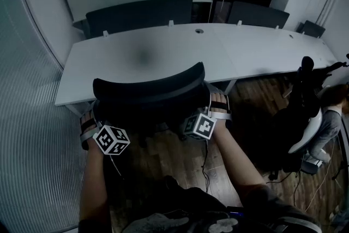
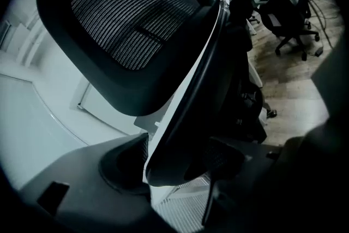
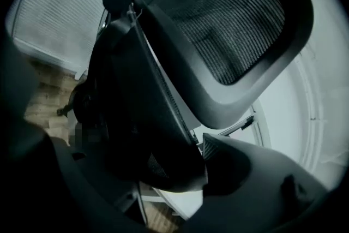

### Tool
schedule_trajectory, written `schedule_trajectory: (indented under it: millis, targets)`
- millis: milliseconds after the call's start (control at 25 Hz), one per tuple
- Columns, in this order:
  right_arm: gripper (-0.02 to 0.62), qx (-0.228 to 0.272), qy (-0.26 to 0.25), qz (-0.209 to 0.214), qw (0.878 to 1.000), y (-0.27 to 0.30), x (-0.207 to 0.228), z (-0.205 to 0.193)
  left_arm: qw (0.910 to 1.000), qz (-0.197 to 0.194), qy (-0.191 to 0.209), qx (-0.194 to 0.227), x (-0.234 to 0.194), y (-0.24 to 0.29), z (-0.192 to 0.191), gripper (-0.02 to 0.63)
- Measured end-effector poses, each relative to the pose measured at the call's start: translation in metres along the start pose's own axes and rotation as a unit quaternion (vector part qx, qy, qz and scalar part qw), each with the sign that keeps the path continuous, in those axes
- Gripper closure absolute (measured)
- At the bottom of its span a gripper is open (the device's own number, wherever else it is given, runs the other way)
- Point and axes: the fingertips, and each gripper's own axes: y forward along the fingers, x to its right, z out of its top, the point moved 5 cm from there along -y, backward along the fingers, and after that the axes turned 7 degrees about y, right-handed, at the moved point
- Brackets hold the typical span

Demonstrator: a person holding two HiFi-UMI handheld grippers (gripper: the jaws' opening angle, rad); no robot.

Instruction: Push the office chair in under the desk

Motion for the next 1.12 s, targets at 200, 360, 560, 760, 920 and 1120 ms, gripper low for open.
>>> schedule_trajectory:
  millis: [200,360,560,760,920,1120]
  targets:
    - [0.304,0.002,0.007,0.007,1.0,-0.013,-0.01,0.006,0.9998,0.007,-0.02,-0.001,-0.007,-0.009,-0.011,0.263]
    - [0.304,-0.006,0.013,-0.008,1.0,-0.034,-0.01,0.008,0.9991,0.014,-0.038,0.014,-0.008,-0.031,-0.017,0.253]
    - [0.304,-0.012,0.013,-0.028,0.999,-0.076,-0.013,0.014,0.9969,0.009,-0.074,0.027,-0.001,-0.071,-0.026,0.253]
    - [0.304,-0.008,0.04,-0.044,0.998,-0.127,-0.02,0.024,0.992,-0.003,-0.115,0.052,0.021,-0.118,-0.035,0.255]
    - [0.305,0.006,0.086,-0.055,0.995,-0.172,-0.017,0.029,0.9866,-0.011,-0.148,0.069,0.032,-0.162,-0.037,0.256]
    - [0.334,0.028,0.18,-0.022,0.983,-0.23,-0.019,0.035,0.97,-0.031,-0.216,0.106,0.045,-0.216,-0.036,0.368]
